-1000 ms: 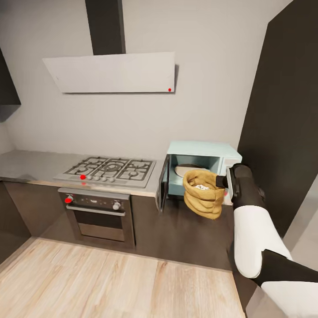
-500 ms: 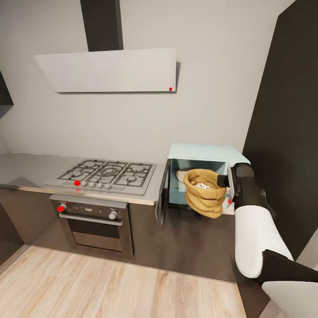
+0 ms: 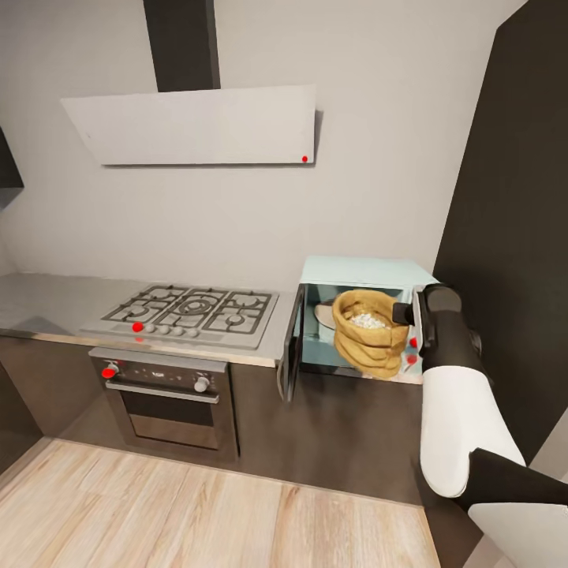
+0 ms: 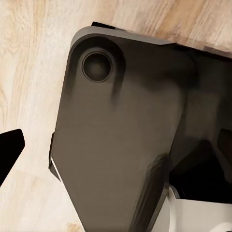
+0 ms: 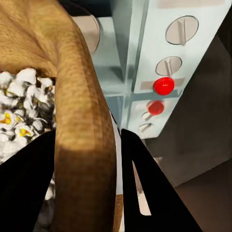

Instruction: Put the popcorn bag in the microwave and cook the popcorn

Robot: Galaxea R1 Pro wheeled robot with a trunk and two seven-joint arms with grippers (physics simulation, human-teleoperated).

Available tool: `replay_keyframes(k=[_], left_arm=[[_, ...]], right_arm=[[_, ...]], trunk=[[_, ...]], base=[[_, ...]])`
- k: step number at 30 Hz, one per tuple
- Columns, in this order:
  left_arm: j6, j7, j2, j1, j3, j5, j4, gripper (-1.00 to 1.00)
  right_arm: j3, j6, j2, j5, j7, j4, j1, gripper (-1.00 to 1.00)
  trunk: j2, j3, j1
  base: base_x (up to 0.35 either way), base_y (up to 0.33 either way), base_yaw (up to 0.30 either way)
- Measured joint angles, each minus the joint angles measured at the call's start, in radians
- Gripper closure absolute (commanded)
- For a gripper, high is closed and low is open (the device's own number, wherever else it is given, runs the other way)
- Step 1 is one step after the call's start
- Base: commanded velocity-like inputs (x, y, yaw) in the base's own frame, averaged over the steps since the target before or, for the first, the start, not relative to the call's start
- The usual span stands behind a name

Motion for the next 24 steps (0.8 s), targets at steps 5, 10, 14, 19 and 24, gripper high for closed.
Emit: replay_keyframes(k=[5, 10, 14, 19, 24], left_arm=[[-0.001, 0.0, 0.0, 0.0, 0.0, 0.001, 0.0, -1.0], [-0.001, 0.0, 0.0, 0.0, 0.008, 0.006, -0.001, -1.0], [-0.002, 0.003, 0.001, 0.0, 0.013, 0.01, -0.004, -1.0], [-0.001, 0.006, 0.001, 0.0, 0.014, 0.012, -0.005, -1.0], [-0.001, 0.0, 0.002, 0.0, 0.01, 0.008, -0.002, -1.0]], right_arm=[[0.025, 0.0, 0.003, -0.001, 0.0, -0.016, 0.0, 1.0], [0.026, 0.0, 0.006, -0.002, 0.0, -0.006, 0.0, 1.0], [0.026, 0.0, 0.005, -0.003, -0.001, 0.029, 0.0, 1.0], [0.024, 0.0, 0.0, -0.002, 0.0, 0.051, 0.0, 1.0], [0.023, 0.0, 0.0, -0.002, 0.0, 0.052, 0.0, 1.0]], trunk=[[0.0, 0.0, 0.0], [0.0, 0.0, 0.0], [0.0, 0.0, 0.0], [0.0, 0.0, 0.0], [0.0, 0.0, -0.001]], base=[[0.0, 0.0, 0.0], [0.0, 0.0, 0.0], [0.0, 0.0, 0.0], [0.018, 0.0, 0.0], [0.277, 0.0, 0.0]])
